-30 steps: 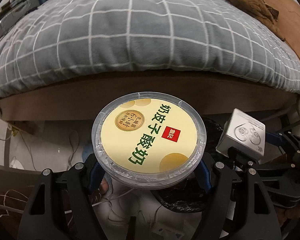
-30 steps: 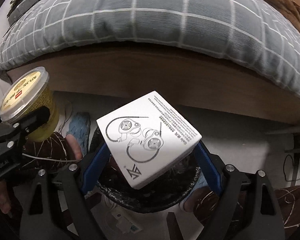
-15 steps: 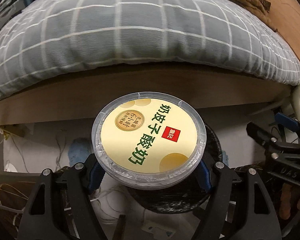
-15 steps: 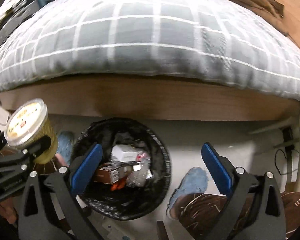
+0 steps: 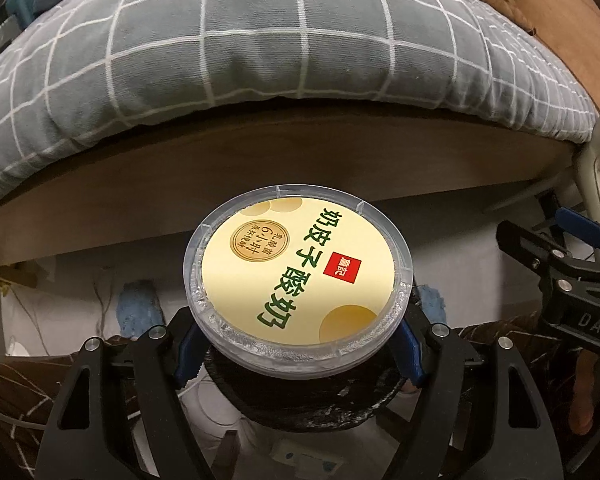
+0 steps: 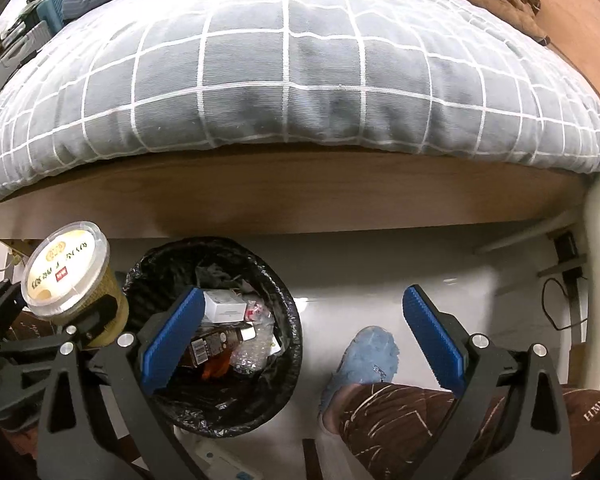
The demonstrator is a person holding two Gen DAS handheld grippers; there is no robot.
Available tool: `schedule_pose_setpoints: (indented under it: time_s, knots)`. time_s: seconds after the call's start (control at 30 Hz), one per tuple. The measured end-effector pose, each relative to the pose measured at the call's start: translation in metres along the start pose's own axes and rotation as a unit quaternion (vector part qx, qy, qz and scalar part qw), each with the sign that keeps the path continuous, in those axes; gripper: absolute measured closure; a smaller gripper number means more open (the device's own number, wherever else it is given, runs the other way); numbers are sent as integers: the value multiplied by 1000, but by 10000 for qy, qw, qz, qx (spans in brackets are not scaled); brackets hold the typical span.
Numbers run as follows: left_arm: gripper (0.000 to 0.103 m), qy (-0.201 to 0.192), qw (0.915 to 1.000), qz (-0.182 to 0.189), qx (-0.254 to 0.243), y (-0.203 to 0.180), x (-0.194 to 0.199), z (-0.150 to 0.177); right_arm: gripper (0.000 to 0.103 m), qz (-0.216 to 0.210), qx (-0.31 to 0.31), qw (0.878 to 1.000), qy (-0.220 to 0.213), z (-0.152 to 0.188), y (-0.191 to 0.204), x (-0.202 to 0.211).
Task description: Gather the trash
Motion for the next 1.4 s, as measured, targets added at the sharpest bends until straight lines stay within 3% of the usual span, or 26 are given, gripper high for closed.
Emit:
schedule_pose_setpoints:
  time_s: [0.07, 0.17, 0.3, 0.53, 0.63, 0.97, 1.23, 1.4]
  knots:
    - [27, -38, 10000, 25, 26, -1, -1, 1, 8, 6, -6, 10000, -1, -1, 0, 0]
    - [13, -110, 9999, -18, 80, 1, 1, -1, 8, 24, -3, 10000, -1, -2, -1, 3]
    - [6, -212, 9997, -82, 104, 6, 8, -4, 8, 47, 6, 10000, -37, -4, 1, 4]
    - [6, -502, 9982, -321, 70, 21, 35, -10, 8, 22, 110, 9994, -325, -15, 11, 27]
    - [6, -744, 9964, -357, 204, 29, 65, -18, 8, 35, 206, 9981, -575, -22, 15, 48]
    - [6, -1741, 9833, -415, 341, 30, 179, -32, 8, -40, 162, 9875, -1565, -37, 24, 168]
    - [6, -2066, 9773, -386, 282, 19, 238, -15, 8, -73, 130, 9814, -1916, -23, 21, 227]
    - [6, -2096, 9769, -349, 221, 13, 250, -4, 8, -26, 148, 9803, -1970, -7, 22, 239]
Point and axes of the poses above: each gripper's, at about its wrist camera, not at the fingertips, and x roughly against the way its jaws point, y to its left, z to its underside, the point moved 2 cm from there along -x, roughly the way its jaws point, and after that the axes turned 1 degree about z, right-handed, at the moved point
